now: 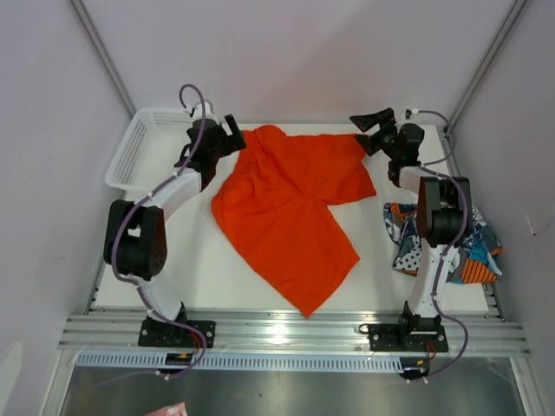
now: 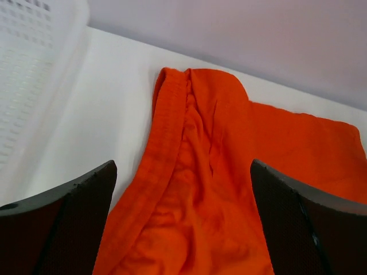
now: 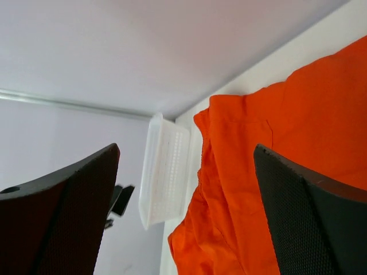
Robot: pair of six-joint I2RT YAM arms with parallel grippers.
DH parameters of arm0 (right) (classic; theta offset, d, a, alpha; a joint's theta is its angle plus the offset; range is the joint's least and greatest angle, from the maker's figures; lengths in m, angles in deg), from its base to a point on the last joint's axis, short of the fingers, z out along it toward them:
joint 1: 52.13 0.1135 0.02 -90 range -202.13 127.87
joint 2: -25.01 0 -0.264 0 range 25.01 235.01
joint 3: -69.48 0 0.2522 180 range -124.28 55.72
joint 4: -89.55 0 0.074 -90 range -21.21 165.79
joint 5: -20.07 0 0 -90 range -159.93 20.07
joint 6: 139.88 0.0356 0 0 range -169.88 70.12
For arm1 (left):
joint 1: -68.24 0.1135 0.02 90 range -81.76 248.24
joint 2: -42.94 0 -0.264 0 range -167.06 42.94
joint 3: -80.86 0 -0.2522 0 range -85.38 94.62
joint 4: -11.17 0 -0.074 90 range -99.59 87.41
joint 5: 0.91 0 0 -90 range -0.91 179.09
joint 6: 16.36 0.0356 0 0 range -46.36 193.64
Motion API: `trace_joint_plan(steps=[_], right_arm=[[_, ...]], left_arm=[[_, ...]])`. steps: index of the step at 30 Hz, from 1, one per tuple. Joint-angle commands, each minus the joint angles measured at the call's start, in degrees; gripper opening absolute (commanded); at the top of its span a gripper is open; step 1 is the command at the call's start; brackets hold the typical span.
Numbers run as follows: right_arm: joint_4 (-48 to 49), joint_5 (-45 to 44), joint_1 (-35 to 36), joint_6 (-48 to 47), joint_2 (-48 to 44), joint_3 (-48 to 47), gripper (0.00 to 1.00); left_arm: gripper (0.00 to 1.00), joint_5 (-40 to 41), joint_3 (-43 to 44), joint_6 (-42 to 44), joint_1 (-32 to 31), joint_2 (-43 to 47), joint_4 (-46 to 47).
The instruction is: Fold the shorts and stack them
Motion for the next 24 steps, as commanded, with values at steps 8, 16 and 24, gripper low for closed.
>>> trace_joint_plan(steps=[8,16,24], right_arm=[[1.7,2.9,-1.5,-8.9,-13.4,10.9,1.0],[-31.0,-7.8,12.7,-33.9,-31.0,17.3,0.93],[-45.3,-25.9,38.3,-44.9,-40.3,26.4,0.75]], left_arm=[[0.99,3.1,-8.2,-2.3,0.5,16.0,-6.2],[0.99,0.5,-16.8,-5.6,2.3,20.7,-11.3],[0.98,-8.3,-25.5,-8.1,6.0,25.3,-11.2]])
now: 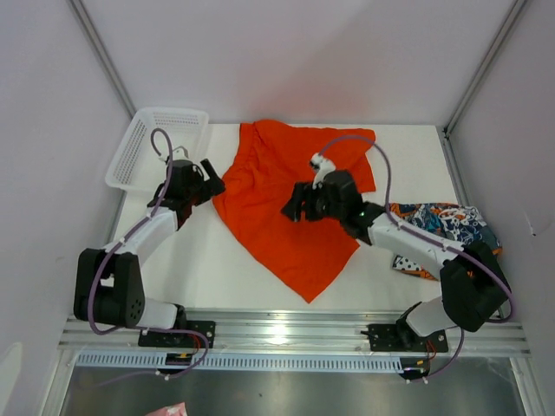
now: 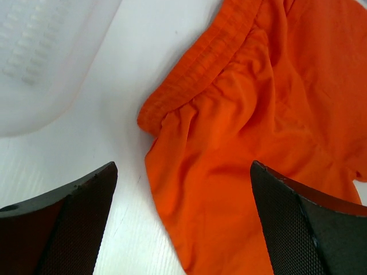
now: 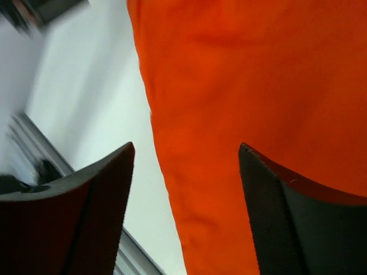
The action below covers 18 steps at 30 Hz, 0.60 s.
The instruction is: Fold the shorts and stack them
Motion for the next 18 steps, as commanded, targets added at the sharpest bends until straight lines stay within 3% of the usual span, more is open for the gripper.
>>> trace_joint_plan(steps=[1,8,12,18], right_arm=[[-11.4,-14.2,7.7,-9.2,-2.7,4.8,0.73],[-18.4,-24.5,22.9,-11.2,-6.2,10.5,0.58],[-20.2,-32.9,30.3,-12.9,-4.5,9.9,0.57],[-24.3,-37.8,38.0,-13.6,0.1,7.8,0.55]], left_arm=[[0.98,-3.7,-3.2,-1.3,0.4,4.7,0.6],[0.98,-2.5,-8.3,-1.9,0.5,10.7,-0.2],[0.98,-3.8,-8.5,-3.5,1.2,11.2,-1.1],[0.98,-6.8,-8.8,-5.3,1.9,8.6,-0.7]])
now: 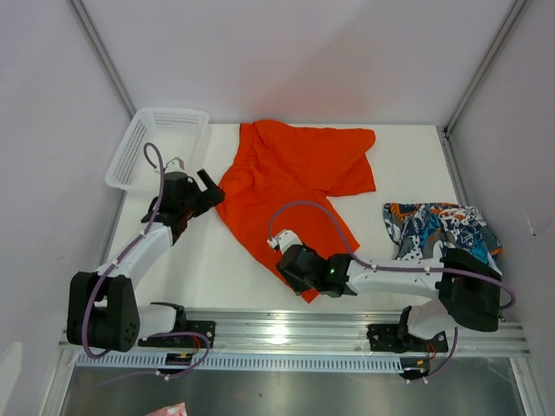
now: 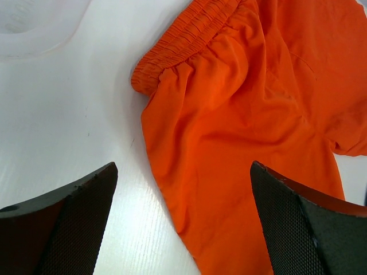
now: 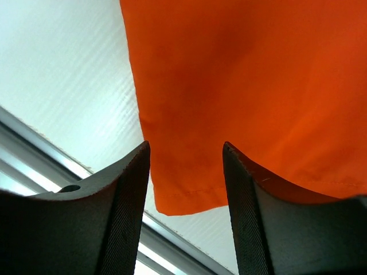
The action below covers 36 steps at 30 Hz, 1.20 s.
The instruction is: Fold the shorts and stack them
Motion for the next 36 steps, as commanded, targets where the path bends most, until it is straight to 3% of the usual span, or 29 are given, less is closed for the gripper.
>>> trace_joint_plan(steps=[1,9,24,28,30,33,36], right_arm=[[-4.9,-8.0,3.6,-0.9,2.5,-2.6,0.55],[-12.3,-14.1,9.9,4.9,6.4,-3.9,0.51],[-11.4,-11.1,13.3,6.5,9.6,-3.1,0.55],[-12.7,-12.7,12.5,7.7,10.8,-3.4,0.31],[-13.9,-13.2,12.2,8.7,11.5,-4.0,0.29],[-17.1,-16.9,12.1,11.4,11.2,-4.5,0.01],[-17.6,-19.0,12.7,14.6,6.9,-3.3,0.0]], left_arm=[[0.98,-3.3,-0.6,-2.1,0.9,-1.2,0.7],[0.97,-3.4,-1.0,-1.8,0.9,-1.4,1.4],[0.97,-3.7,-1.0,-1.1,1.1,-0.7,1.4],[0.97,-3.6,-1.3,-0.9,1.1,-0.9,1.4],[0.97,-3.7,-1.2,-0.9,1.1,-1.2,1.7],[0.97,-3.9,-1.5,-1.3,1.2,-1.6,2.4],[0.97,-4.7,-2.3,-2.3,1.2,-2.6,3.6]])
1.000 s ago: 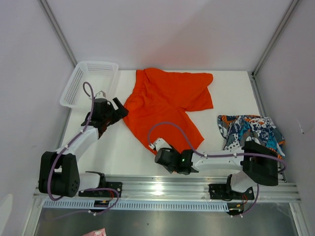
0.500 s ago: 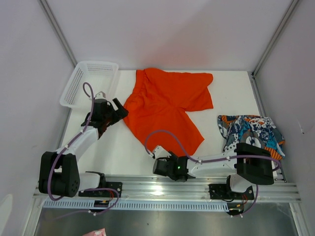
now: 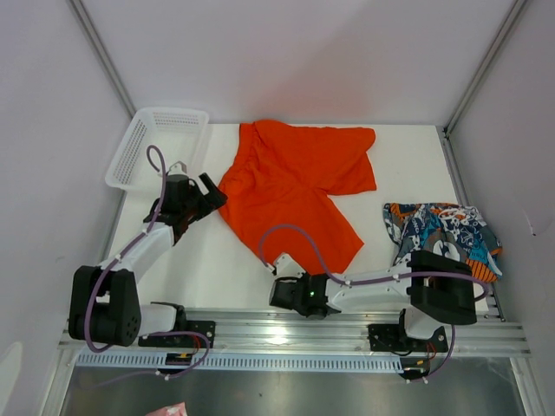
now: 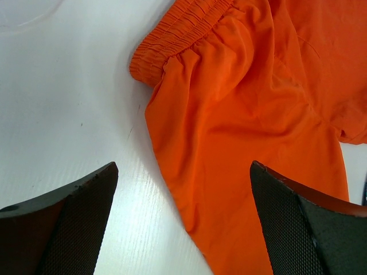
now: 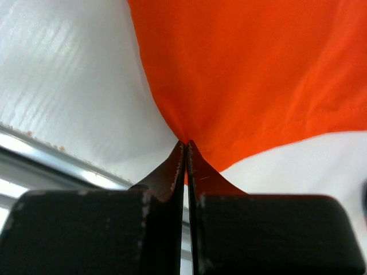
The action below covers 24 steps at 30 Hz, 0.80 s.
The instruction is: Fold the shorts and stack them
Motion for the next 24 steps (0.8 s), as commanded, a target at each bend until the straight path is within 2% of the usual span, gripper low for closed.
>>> trace_joint_plan(steps=[1,3,8,14,24], right_arm=[[-2.4,-4.4,0.4,5.2,-7.4,1.0,0.0],[-1.3,-4.1,0.1,5.8,-11.7,2.3,0.0],[-2.3,0.1,-5.6,7.5,-23.1,4.8,0.0],[-3.9,1.1,-10.0,9.8,-31.5,7.8,0.0],[-6.6,2.7,-11.5,12.2,-33.3,9.5,0.0]], left_arm=[[0.97,-2.0,-1.3,-1.7,0.7,-1.4,3.2],[0.97,-3.0,-1.7,-2.9,0.7,-2.2,5.2],[0.97,-5.3,-4.4,-9.6,0.6,-6.9,8.8],[0.97,-7.3,-4.7,-16.0,0.6,-12.6,14.3],[0.96,-8.0,-2.9,-23.2,0.5,-18.8,23.8]])
